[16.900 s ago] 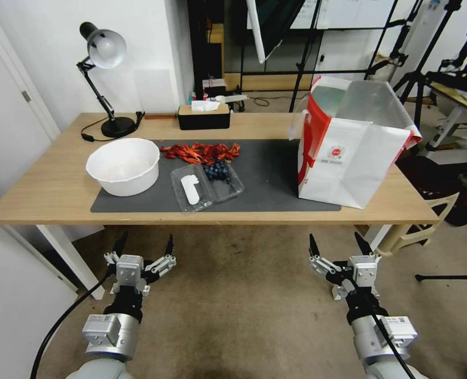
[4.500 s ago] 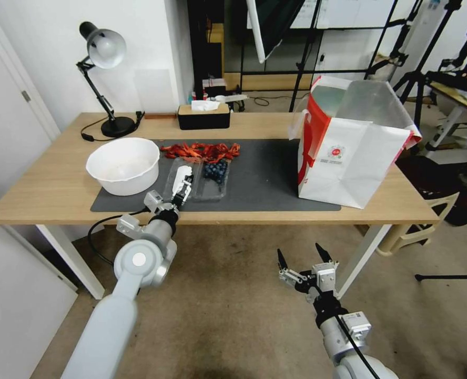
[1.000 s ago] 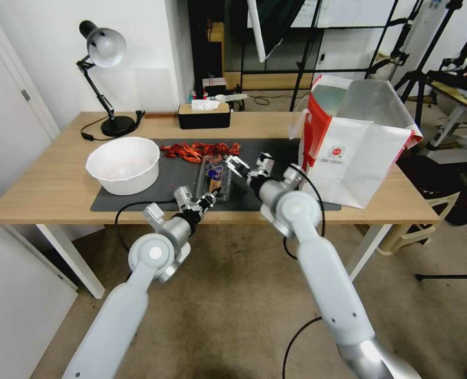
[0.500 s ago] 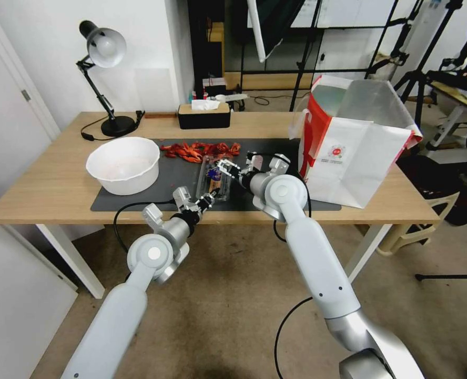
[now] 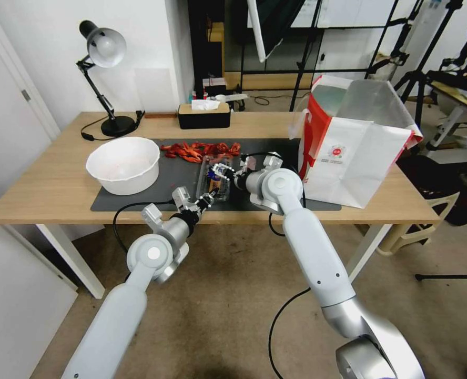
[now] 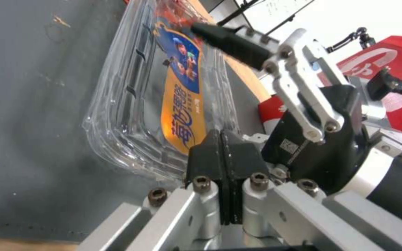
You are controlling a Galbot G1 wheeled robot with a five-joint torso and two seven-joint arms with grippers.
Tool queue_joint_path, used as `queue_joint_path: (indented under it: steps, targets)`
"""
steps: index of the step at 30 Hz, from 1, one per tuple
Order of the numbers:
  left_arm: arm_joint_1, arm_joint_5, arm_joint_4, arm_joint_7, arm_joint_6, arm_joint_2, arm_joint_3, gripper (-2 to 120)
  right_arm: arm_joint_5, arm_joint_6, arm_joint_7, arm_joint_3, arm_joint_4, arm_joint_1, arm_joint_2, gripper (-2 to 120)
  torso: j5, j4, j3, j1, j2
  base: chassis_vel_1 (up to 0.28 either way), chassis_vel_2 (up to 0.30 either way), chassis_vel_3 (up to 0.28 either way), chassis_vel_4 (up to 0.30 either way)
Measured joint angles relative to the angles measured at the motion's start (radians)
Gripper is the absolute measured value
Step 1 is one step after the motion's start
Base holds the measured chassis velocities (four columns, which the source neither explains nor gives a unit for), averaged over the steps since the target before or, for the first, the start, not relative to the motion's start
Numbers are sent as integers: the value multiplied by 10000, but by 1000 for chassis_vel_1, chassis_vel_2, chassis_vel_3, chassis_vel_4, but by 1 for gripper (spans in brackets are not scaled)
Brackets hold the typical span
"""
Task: Close the takeout container lid, then place the container into the takeout bag.
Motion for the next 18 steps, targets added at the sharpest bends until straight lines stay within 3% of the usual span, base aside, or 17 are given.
queue_joint_path:
  steps: [7, 10, 16, 18]
  targets:
    - [49, -1, -46, 0, -9, 18, -42, 0, 159, -40, 78, -9, -19, 22, 0, 57, 1, 1, 0, 0, 0, 0, 0, 0, 0]
    - [76, -5, -72, 0, -13, 44, -79, 0, 177, -39, 87, -3, -18, 12, 6, 40, 0, 1, 1, 0, 0, 0, 0, 0, 0]
    - [92, -9, -85, 4, -18, 51, -109, 0, 136, -31, 76, 33, -21, -24, 32, 25, 0, 1, 0, 0, 0, 0, 0, 0, 0]
    - [166, -14, -142, 35, -44, 59, -185, 0, 94, -8, 52, 69, -29, -57, 45, 13, 1, 1, 0, 0, 0, 0, 0, 0, 0]
